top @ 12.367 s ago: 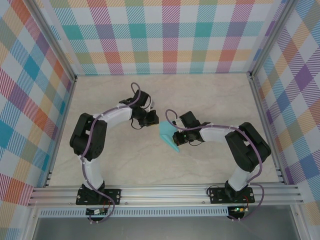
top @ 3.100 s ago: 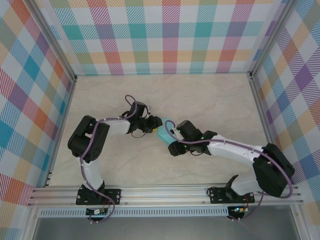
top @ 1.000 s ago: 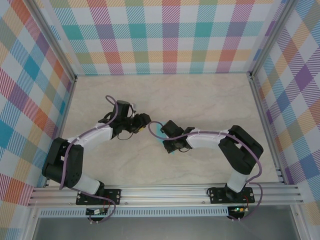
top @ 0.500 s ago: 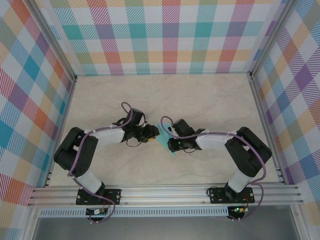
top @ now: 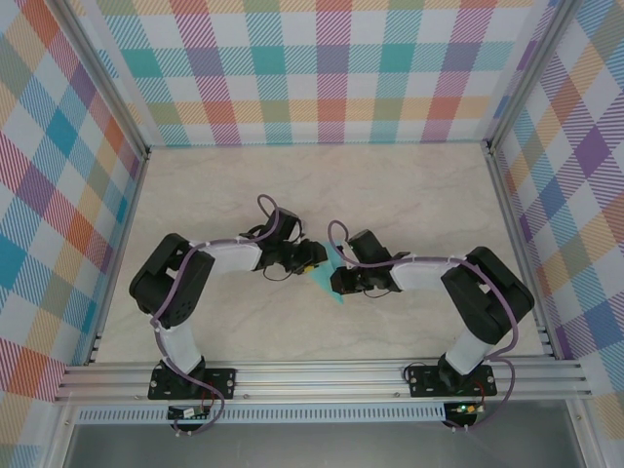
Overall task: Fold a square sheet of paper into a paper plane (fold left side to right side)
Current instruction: Fourth fold the wing at the center of the table.
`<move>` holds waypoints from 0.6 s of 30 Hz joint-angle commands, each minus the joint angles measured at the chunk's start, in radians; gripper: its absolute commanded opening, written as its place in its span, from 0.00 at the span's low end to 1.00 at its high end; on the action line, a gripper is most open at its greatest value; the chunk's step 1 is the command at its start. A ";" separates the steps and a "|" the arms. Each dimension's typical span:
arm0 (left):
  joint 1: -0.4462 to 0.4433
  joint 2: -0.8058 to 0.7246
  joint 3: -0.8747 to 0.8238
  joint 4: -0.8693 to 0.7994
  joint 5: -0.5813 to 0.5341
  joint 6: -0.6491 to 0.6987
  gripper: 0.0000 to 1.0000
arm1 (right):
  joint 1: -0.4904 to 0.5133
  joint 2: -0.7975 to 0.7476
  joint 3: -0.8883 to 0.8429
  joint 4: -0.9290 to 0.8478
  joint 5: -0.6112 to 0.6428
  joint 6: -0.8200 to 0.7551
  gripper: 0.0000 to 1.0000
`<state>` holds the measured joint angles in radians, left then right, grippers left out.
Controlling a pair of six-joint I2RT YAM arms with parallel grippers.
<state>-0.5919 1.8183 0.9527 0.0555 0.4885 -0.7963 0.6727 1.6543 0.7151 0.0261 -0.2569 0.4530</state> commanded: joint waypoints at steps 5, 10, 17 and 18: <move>-0.020 0.039 0.031 0.003 0.006 -0.007 0.33 | -0.032 0.031 -0.031 0.014 -0.091 0.036 0.12; -0.025 0.065 0.041 0.002 0.002 -0.007 0.38 | -0.038 0.042 -0.032 0.016 -0.102 0.042 0.13; -0.024 0.065 0.039 -0.045 -0.036 0.009 0.39 | -0.047 0.038 -0.029 0.027 -0.125 0.052 0.17; -0.025 0.067 0.037 -0.048 -0.038 0.009 0.39 | -0.048 0.038 -0.029 0.029 -0.128 0.053 0.17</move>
<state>-0.6064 1.8713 0.9783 0.0502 0.4774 -0.7990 0.6312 1.6711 0.7013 0.0650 -0.3649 0.4946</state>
